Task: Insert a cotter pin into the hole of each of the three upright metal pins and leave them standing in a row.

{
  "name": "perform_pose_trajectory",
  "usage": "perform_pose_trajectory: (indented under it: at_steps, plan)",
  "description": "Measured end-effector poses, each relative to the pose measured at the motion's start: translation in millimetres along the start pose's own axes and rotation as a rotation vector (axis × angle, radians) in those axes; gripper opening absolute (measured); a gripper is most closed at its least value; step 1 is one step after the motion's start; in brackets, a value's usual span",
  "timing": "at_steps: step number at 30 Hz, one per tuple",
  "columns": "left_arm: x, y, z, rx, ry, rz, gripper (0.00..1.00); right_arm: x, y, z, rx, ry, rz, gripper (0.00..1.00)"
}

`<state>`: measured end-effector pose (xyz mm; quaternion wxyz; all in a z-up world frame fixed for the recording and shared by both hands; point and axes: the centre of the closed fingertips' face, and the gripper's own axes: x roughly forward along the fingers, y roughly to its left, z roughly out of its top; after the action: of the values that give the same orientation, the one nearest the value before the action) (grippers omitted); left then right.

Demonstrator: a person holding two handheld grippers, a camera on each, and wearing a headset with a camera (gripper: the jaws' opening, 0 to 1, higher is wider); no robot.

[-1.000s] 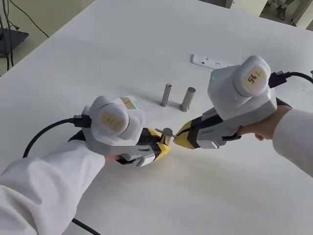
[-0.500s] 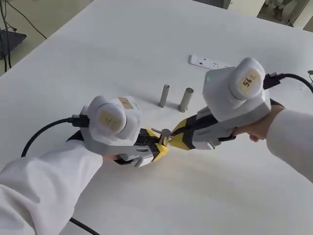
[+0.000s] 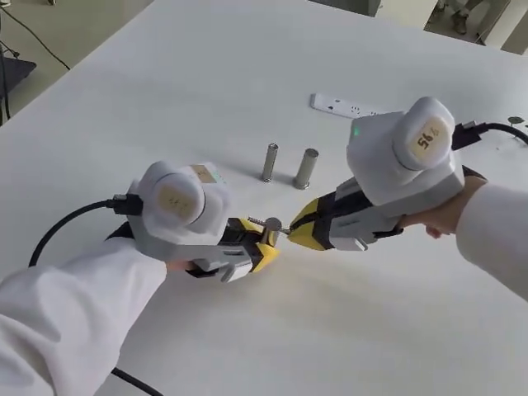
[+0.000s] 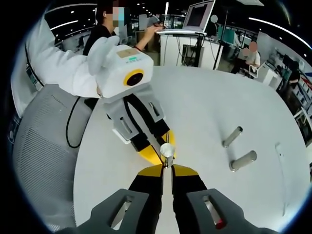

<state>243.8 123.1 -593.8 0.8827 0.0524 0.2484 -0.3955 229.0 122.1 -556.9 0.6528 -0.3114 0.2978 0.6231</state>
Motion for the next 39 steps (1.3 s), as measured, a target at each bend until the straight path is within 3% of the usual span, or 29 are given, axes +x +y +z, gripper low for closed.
perform_pose_trajectory:
  at_steps: [7,16,18,25,28,35,39]
  plan:
    - [-0.6,-0.2,-0.2,0.002,0.004,0.001,0.12,0.5,2.0,5.1,-0.034,-0.021,-0.009,0.00]
    - [-0.2,1.7,-1.0,0.000,0.007,0.002,0.12,-0.3,1.8,4.2,-0.027,-0.038,-0.004,0.00]
    - [0.0,2.7,-1.2,-0.030,0.012,0.005,0.12,-0.5,1.5,3.6,-0.019,-0.045,-0.008,0.00]
    - [0.4,2.9,-1.8,-0.010,0.016,0.004,0.12,-0.5,1.9,0.8,0.022,-0.070,-0.013,0.00]
    - [0.1,2.9,-1.2,-0.011,0.011,0.006,0.13,-0.5,4.6,1.3,0.020,-0.078,-0.008,0.06]
    - [-15.4,4.3,3.3,-0.003,0.011,-0.020,0.28,-2.6,4.0,2.5,0.008,-0.088,-0.020,0.12]
    - [-32.1,5.4,7.9,0.011,-0.011,-0.025,0.34,-3.6,1.9,4.1,0.015,-0.103,-0.030,0.14]
